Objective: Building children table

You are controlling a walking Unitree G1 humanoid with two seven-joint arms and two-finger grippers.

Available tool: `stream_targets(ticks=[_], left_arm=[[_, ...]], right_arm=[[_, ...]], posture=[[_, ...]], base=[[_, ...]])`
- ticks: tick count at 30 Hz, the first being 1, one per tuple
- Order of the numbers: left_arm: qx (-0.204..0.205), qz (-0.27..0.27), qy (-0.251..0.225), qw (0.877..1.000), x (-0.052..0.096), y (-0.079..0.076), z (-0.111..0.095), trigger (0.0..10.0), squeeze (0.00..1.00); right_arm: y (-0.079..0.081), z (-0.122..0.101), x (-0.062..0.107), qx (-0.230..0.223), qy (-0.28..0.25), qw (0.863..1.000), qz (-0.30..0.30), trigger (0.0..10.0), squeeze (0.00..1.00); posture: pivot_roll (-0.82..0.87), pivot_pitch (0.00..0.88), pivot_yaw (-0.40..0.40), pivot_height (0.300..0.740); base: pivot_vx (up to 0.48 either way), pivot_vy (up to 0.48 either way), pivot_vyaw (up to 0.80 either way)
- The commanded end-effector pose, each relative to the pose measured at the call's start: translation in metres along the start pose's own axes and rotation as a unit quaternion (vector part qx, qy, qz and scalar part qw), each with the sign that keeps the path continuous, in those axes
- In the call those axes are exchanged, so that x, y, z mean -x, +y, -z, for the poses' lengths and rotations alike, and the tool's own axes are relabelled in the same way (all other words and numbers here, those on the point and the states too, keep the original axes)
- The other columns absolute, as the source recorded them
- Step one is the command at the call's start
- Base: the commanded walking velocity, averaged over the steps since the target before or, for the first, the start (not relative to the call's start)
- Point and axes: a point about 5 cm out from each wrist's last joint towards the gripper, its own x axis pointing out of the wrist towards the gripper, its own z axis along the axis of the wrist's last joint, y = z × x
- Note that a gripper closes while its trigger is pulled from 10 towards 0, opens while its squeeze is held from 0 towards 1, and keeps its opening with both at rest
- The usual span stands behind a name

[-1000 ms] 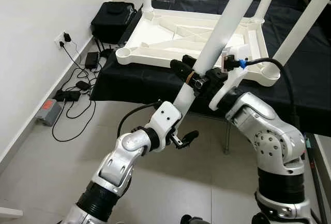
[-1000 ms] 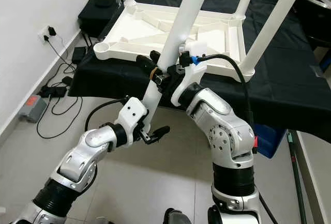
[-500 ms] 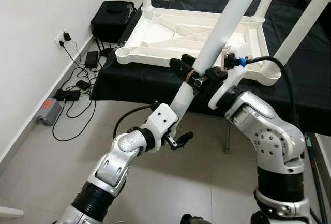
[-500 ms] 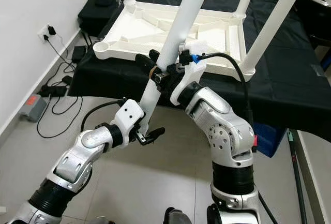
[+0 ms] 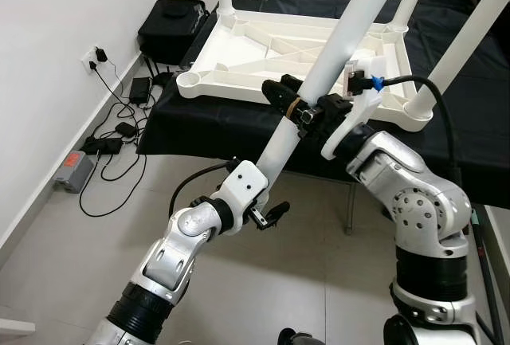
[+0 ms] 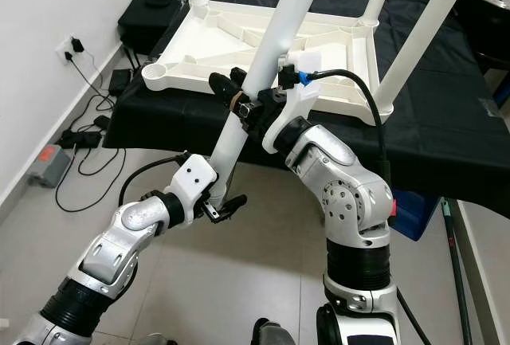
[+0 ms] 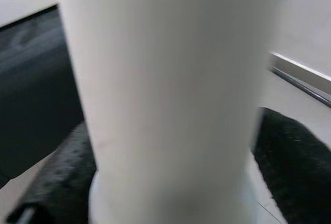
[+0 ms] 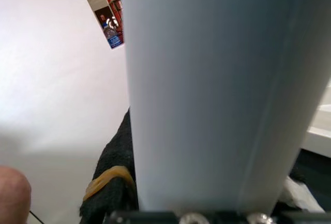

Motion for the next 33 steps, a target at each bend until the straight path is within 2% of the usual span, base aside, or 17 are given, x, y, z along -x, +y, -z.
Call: stream_targets(ticks=[1,2,12,13,18,19,22,25,26,33], left_arm=[[-0.002,-0.001,0.005,1.0,0.002,0.001,0.004,1.6,0.0],[-0.001,-0.005,0.005,1.0,0.002,0.002,0.005,0.0,0.0],[-0.01,-0.01,0.008,1.0,0.002,0.004,0.005,0.0,0.0],[-0.02,-0.014,0.009,1.0,0.002,0.005,0.004,10.0,0.0],[-0.04,-0.023,0.0,0.999,0.001,0.008,-0.003,10.0,0.0],[-0.043,-0.027,-0.008,0.999,0.0,0.009,-0.007,10.0,0.0],[-0.048,-0.031,-0.014,0.998,0.0,0.01,-0.01,10.0,0.0],[-0.071,-0.036,-0.021,0.997,-0.001,0.013,-0.016,10.0,0.0],[-0.079,-0.038,-0.026,0.996,-0.001,0.014,-0.02,10.0,0.0],[-0.09,-0.043,-0.047,0.994,-0.006,0.017,-0.035,10.0,0.0]], right_arm=[[0.007,-0.006,0.0,0.001,-0.01,1.0,-0.016,10.0,0.0],[0.007,-0.006,0.0,0.0,-0.01,1.0,-0.015,10.0,0.0],[0.007,-0.009,-0.001,0.0,-0.015,1.0,-0.013,10.0,0.0],[0.006,-0.01,-0.001,-0.003,-0.013,1.0,-0.011,10.0,0.0],[0.005,-0.01,-0.002,-0.013,-0.012,1.0,-0.008,10.0,0.0],[0.004,-0.008,-0.001,-0.009,-0.01,1.0,-0.004,10.0,1.0],[0.003,-0.007,-0.001,-0.007,-0.009,1.0,-0.002,10.0,1.0],[0.004,-0.002,-0.001,-0.003,0.001,1.0,-0.002,10.0,1.0],[0.004,-0.001,-0.002,-0.001,0.005,1.0,-0.002,10.0,0.0],[0.004,0.001,-0.007,0.01,0.006,1.0,0.008,10.0,0.0]], posture=[[0.07,0.177,-0.032,0.74],[0.07,0.177,-0.032,0.74],[0.08,0.179,-0.033,0.74],[0.08,0.18,-0.033,0.74],[0.07,0.164,-0.034,0.74],[0.07,0.16,-0.032,0.74],[0.07,0.154,-0.035,0.74],[0.07,0.147,-0.034,0.74],[0.07,0.142,-0.034,0.74],[0.08,0.126,-0.038,0.74]], base=[[0.0,0.0,0.0],[0.0,0.0,0.0],[0.0,0.0,0.0],[0.0,0.0,0.0],[0.0,0.0,0.0],[0.0,0.0,0.0],[0.0,0.0,0.0],[0.0,0.0,0.0],[0.0,0.0,0.0],[0.0,0.0,0.0]])
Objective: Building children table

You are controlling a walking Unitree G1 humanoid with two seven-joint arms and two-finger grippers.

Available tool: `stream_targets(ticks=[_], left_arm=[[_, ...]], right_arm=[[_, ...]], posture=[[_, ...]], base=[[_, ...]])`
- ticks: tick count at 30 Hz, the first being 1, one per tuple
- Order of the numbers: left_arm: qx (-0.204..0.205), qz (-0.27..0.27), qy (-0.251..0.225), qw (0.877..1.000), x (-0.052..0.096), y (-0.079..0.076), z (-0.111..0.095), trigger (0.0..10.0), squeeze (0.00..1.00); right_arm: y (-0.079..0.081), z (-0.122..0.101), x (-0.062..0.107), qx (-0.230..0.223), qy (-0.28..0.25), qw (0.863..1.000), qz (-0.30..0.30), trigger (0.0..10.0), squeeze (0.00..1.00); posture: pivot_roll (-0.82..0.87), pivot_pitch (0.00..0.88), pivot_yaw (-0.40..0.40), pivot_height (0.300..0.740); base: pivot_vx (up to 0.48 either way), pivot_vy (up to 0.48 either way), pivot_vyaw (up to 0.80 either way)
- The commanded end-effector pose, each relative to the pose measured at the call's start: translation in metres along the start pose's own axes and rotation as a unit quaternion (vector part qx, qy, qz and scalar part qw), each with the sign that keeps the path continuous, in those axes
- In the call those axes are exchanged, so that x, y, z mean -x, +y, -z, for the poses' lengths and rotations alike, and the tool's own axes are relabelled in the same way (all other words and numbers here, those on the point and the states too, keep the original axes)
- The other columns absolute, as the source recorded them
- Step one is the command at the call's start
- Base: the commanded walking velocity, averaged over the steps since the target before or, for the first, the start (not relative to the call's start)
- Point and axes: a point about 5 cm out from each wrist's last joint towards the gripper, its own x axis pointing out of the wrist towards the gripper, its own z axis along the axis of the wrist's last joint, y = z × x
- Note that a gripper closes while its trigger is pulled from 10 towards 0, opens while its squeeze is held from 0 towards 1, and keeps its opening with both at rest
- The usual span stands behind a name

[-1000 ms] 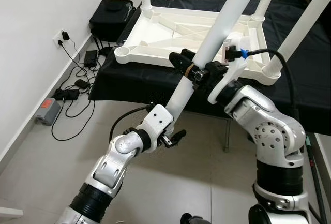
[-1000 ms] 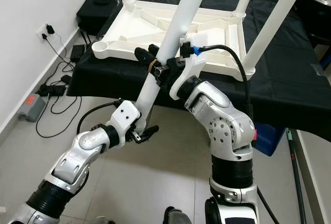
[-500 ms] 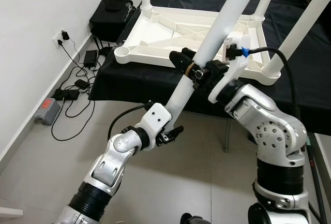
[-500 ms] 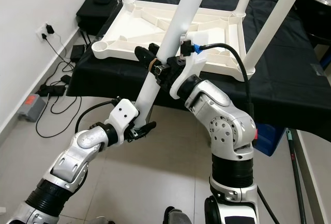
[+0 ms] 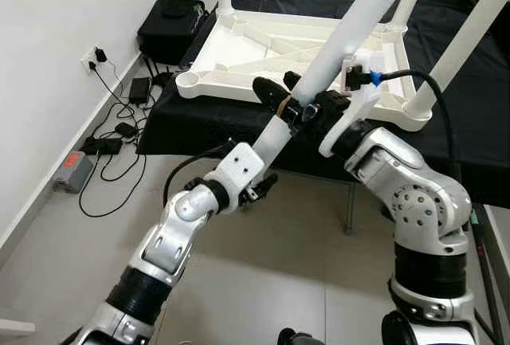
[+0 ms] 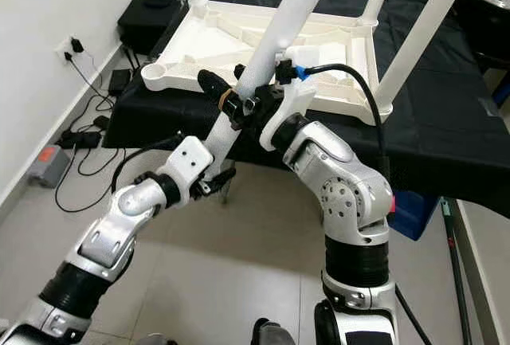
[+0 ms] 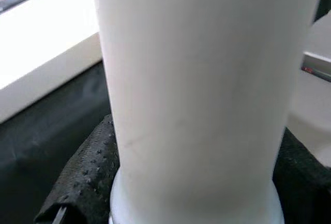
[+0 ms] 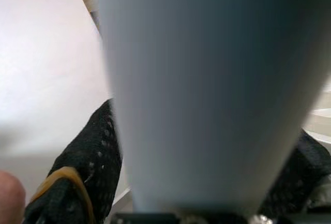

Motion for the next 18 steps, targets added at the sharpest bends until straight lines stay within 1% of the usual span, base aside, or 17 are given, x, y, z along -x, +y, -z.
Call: stream_targets(ticks=[1,3,6,11,15,16,18], left_arm=[[-0.017,0.012,-0.018,1.0,-0.003,-0.006,-0.009,10.0,0.0],[-0.019,0.013,-0.02,1.0,-0.004,-0.007,-0.011,10.0,0.0],[-0.022,0.027,-0.03,0.999,-0.008,-0.015,-0.017,10.0,0.0],[-0.02,0.035,-0.034,0.999,-0.01,-0.023,-0.017,10.0,0.0],[-0.024,0.036,-0.034,0.998,-0.011,-0.023,-0.018,10.0,0.0],[-0.031,0.037,-0.035,0.998,-0.011,-0.022,-0.018,10.0,0.0],[-0.027,0.035,-0.034,0.998,-0.011,-0.022,-0.019,10.0,0.0]], right_arm=[[0.003,0.005,-0.004,0.002,0.007,1.0,0.0,10.0,0.0],[0.003,0.006,-0.005,0.002,0.007,1.0,0.001,10.0,0.0],[0.006,0.008,-0.01,0.002,0.005,1.0,0.002,10.0,0.0],[0.007,0.007,-0.014,0.008,-0.002,1.0,0.006,10.0,0.0],[0.007,0.005,-0.016,0.001,-0.012,1.0,0.008,10.0,0.0],[0.007,0.006,-0.017,-0.001,-0.013,1.0,0.008,10.0,0.0],[0.007,0.006,-0.017,-0.002,-0.014,1.0,0.009,10.0,0.0]], posture=[[0.08,0.122,-0.039,0.74],[0.08,0.122,-0.039,0.74],[0.09,0.122,-0.04,0.74],[0.08,0.12,-0.041,0.74],[0.09,0.118,-0.043,0.74],[0.09,0.119,-0.046,0.74],[0.09,0.118,-0.044,0.74]], base=[[0.0,0.0,0.0],[0.0,0.0,0.0],[0.0,0.0,0.0],[0.0,0.0,0.0],[0.0,0.0,0.0],[0.0,0.0,0.0],[0.0,0.0,0.0]])
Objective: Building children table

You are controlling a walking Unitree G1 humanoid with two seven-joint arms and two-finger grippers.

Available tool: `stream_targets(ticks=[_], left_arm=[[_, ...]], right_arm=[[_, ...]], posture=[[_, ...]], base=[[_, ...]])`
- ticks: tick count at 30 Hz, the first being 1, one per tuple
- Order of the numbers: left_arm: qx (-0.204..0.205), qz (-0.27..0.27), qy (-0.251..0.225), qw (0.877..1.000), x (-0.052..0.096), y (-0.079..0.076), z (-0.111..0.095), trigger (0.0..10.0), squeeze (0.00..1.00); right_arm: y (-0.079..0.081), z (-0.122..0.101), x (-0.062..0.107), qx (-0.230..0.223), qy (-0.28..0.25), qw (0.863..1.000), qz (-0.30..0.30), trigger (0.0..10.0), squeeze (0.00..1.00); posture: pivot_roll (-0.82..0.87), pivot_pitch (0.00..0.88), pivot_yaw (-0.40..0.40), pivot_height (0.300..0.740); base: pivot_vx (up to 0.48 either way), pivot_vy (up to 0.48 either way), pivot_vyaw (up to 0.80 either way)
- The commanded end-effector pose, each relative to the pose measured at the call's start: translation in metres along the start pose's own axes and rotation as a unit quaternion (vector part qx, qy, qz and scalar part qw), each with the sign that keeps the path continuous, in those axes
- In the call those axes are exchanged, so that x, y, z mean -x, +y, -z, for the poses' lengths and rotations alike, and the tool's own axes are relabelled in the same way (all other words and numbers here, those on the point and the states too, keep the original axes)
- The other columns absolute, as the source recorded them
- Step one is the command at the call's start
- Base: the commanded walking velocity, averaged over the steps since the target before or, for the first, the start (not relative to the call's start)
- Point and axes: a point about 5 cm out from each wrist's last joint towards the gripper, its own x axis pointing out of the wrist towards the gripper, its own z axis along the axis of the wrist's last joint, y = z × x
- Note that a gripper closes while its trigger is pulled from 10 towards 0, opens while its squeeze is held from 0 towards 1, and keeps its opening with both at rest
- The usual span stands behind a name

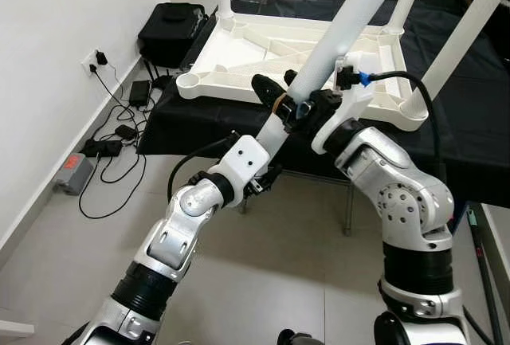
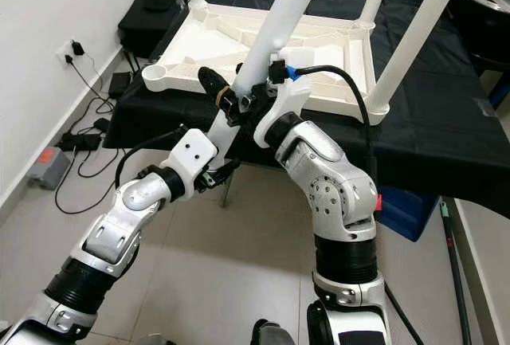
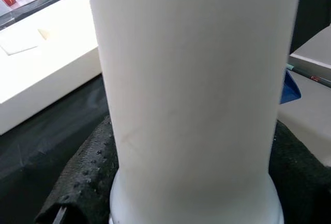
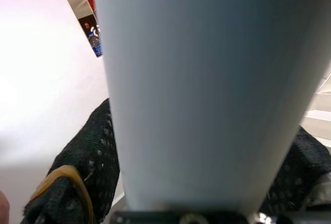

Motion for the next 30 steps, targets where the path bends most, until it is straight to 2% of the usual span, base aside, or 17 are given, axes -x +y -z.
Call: stream_targets(ticks=[1,7,21,22,23,30], left_arm=[[-0.028,0.041,-0.025,0.998,-0.0065,-0.0162,-0.0131,10.0,0.0],[-0.025,0.043,-0.025,0.998,-0.0066,-0.0167,-0.0132,10.0,0.0],[-0.033,0.047,-0.029,0.998,-0.0079,-0.0156,-0.0159,10.0,0.0],[-0.034,0.048,-0.032,0.998,-0.0081,-0.0152,-0.0172,10.0,0.0],[-0.034,0.048,-0.033,0.998,-0.0086,-0.015,-0.0177,10.0,0.0],[-0.034,0.046,-0.033,0.998,-0.009,-0.0145,-0.0181,10.0,0.0]], right_arm=[[0.0065,-0.0004,-0.0073,0.002,0.0,1.0,-0.011,10.0,0.0],[0.0058,-0.0005,-0.0096,-0.015,-0.008,1.0,-0.004,10.0,0.0],[0.0056,-0.0005,-0.0128,-0.008,-0.012,1.0,-0.001,10.0,0.0],[0.0052,-0.0004,-0.0127,-0.005,-0.013,1.0,0.001,0.6,0.0],[0.0051,-0.0005,-0.0129,-0.006,-0.014,1.0,0.001,0.0,0.0],[0.0055,-0.001,-0.0135,-0.008,-0.017,1.0,0.0,0.0,0.0]], posture=[[0.09,0.118,-0.044,0.74],[0.09,0.118,-0.042,0.74],[0.09,0.117,-0.04,0.74],[0.09,0.118,-0.04,0.74],[0.09,0.117,-0.043,0.74],[0.09,0.119,-0.043,0.74]], base=[[0.0,0.0,0.0],[0.0,0.0,0.0],[0.0,0.0,0.0],[0.0,0.0,0.0],[0.0,0.0,0.0],[0.0,0.0,0.0]])
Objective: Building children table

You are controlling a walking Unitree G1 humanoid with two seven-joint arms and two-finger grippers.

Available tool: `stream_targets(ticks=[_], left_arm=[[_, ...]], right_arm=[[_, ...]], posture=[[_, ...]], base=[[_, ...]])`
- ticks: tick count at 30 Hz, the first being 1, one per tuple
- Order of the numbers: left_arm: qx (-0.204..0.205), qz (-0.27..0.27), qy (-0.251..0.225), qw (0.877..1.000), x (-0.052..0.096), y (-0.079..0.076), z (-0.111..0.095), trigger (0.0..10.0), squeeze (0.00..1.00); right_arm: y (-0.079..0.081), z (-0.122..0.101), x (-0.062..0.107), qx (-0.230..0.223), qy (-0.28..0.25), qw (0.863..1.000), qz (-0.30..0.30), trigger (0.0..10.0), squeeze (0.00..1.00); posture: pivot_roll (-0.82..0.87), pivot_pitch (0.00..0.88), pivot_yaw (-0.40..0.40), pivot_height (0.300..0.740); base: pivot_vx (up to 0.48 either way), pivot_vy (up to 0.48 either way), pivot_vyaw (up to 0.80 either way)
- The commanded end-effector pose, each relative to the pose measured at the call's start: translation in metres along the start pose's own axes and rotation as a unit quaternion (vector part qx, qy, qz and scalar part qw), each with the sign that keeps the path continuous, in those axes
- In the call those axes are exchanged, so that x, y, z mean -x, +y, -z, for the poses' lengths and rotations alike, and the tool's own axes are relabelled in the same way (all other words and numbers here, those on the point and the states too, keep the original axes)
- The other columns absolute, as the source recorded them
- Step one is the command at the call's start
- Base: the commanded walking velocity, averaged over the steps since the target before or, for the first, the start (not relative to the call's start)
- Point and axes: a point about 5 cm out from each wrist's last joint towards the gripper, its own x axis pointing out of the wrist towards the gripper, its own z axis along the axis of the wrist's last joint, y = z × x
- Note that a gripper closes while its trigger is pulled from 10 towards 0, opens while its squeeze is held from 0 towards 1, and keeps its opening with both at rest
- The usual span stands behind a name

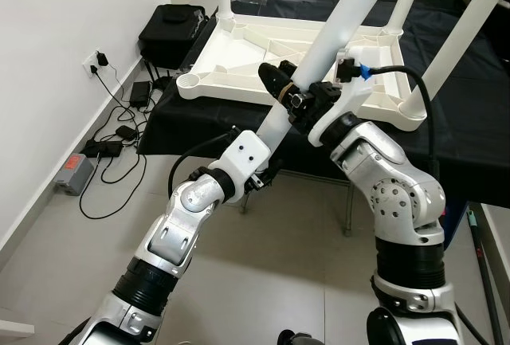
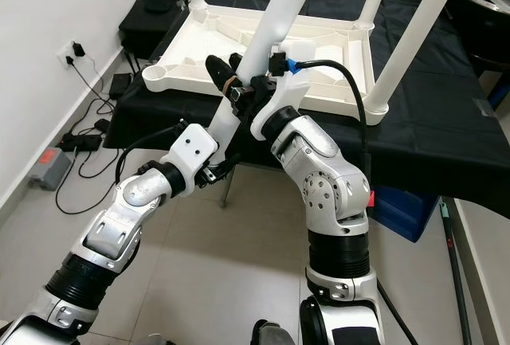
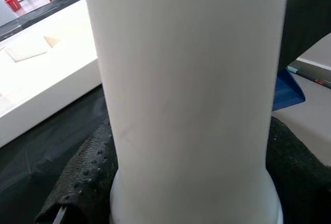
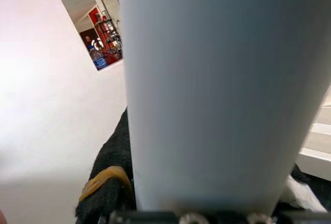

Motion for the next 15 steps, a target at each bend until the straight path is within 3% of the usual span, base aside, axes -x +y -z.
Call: stream_targets(ticks=[1,7,10,11,15], left_arm=[[-0.029,0.048,-0.027,0.998,-0.007,-0.018,-0.013,10.0,0.0],[-0.025,0.043,-0.023,0.999,-0.006,-0.016,-0.012,10.0,0.0],[0.004,0.029,-0.016,0.999,-0.006,-0.012,-0.01,10.0,0.0],[0.014,0.02,-0.016,1.0,-0.006,-0.01,-0.009,10.0,1.0],[0.019,-0.01,-0.017,1.0,-0.005,-0.001,-0.01,10.0,1.0]], right_arm=[[0.005,0.003,-0.007,-0.004,0.006,1.0,-0.009,0.0,0.0],[0.005,0.003,-0.007,-0.001,0.007,1.0,-0.009,0.0,0.0],[0.005,0.004,-0.006,-0.002,0.007,1.0,-0.008,0.0,0.0],[0.005,0.005,-0.006,-0.004,0.007,1.0,-0.008,0.0,0.0],[0.005,0.006,-0.006,-0.003,0.007,1.0,-0.006,0.0,0.0]], posture=[[0.09,0.119,-0.043,0.74],[0.09,0.116,-0.047,0.74],[0.09,0.117,-0.044,0.74],[0.09,0.116,-0.044,0.74],[0.09,0.117,-0.043,0.74]], base=[[0.0,0.0,0.0],[0.0,0.0,0.0],[0.0,0.0,0.0],[0.0,0.0,0.0],[0.0,0.0,0.0]])
